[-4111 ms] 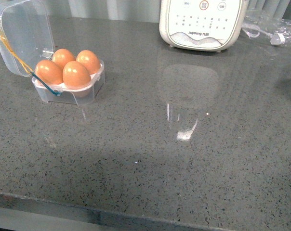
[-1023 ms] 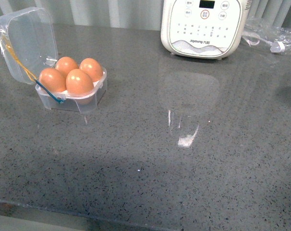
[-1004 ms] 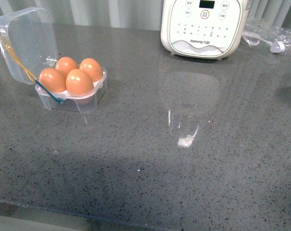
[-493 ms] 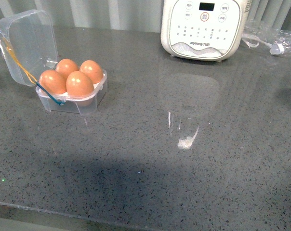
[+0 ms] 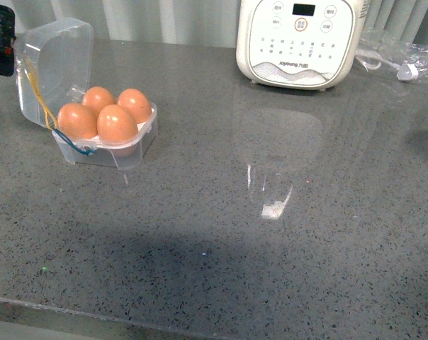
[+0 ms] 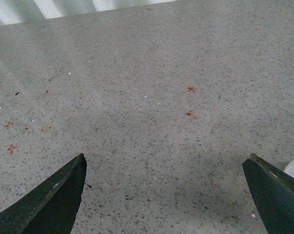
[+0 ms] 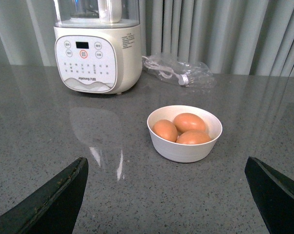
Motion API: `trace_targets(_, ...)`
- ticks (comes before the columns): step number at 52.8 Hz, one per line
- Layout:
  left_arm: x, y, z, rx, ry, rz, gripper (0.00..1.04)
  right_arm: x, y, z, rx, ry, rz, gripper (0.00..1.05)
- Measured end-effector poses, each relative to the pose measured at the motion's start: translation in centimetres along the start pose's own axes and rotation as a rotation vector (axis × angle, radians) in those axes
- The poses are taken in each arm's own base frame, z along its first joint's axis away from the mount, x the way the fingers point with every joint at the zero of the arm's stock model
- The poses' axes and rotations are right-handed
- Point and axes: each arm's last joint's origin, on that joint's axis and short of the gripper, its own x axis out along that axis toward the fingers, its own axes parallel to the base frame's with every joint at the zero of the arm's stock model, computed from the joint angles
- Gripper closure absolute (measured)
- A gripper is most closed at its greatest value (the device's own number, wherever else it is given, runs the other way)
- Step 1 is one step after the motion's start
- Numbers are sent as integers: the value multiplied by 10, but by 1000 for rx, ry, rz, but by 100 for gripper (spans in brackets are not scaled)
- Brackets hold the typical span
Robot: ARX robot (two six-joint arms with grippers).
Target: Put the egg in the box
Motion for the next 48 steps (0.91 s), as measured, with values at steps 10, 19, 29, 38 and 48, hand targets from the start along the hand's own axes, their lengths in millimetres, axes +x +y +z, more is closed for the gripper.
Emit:
trace_targets(10,-23,-31,6,8,-21,-100,7,0,0,0,0,0,0,7)
trace_targets(19,-45,-50,11,7,-44,-180,7,0,0,0,0,0,0,7)
trace_targets(29,-62,-61,16,-30,-30,-282,7,0,0,0,0,0,0,7)
trace_targets(38,-67,-60,17,-78,-5,-298,7,0,0,0,0,0,0,7)
trace_targets(48,-84,-42,24,-120,-6,-269,7,0,0,0,0,0,0,7)
